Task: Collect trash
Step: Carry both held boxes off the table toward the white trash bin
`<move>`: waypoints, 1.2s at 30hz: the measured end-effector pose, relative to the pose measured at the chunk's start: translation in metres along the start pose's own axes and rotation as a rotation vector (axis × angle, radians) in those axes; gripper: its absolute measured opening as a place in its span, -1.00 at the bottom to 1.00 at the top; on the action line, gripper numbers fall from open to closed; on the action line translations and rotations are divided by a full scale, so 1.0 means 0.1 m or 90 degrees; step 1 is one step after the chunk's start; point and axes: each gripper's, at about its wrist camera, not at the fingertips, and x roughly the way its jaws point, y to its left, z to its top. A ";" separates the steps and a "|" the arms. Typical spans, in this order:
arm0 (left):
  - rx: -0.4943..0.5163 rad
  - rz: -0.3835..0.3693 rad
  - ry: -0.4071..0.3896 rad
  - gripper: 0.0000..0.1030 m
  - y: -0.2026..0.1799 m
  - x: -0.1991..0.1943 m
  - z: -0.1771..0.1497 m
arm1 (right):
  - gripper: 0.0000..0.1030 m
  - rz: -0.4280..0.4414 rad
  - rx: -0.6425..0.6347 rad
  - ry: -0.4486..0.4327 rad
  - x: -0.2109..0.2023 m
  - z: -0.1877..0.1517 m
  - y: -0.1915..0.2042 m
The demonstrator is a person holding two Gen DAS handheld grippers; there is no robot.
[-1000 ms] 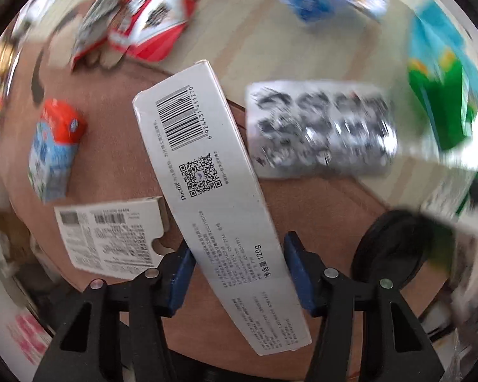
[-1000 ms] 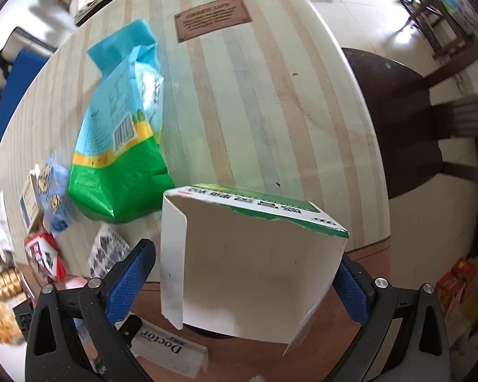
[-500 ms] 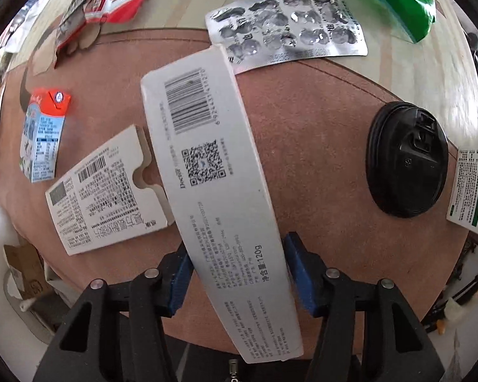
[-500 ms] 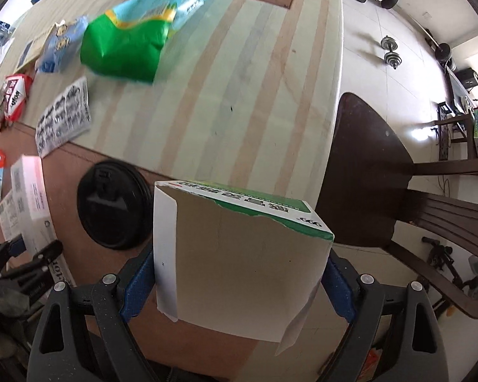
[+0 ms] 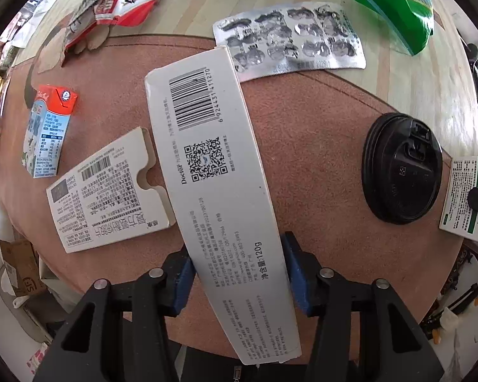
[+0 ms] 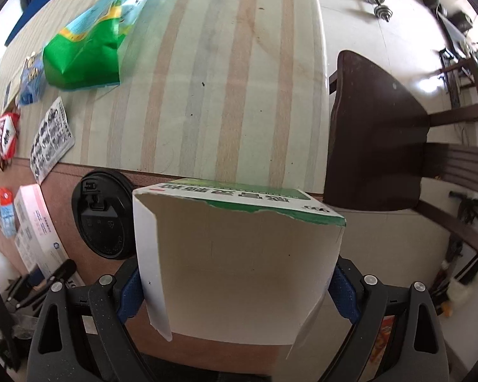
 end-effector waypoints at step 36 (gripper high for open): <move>-0.281 -0.209 -0.068 -0.07 2.32 0.07 -3.30 | 0.71 0.119 -0.296 -0.026 0.39 -3.71 1.99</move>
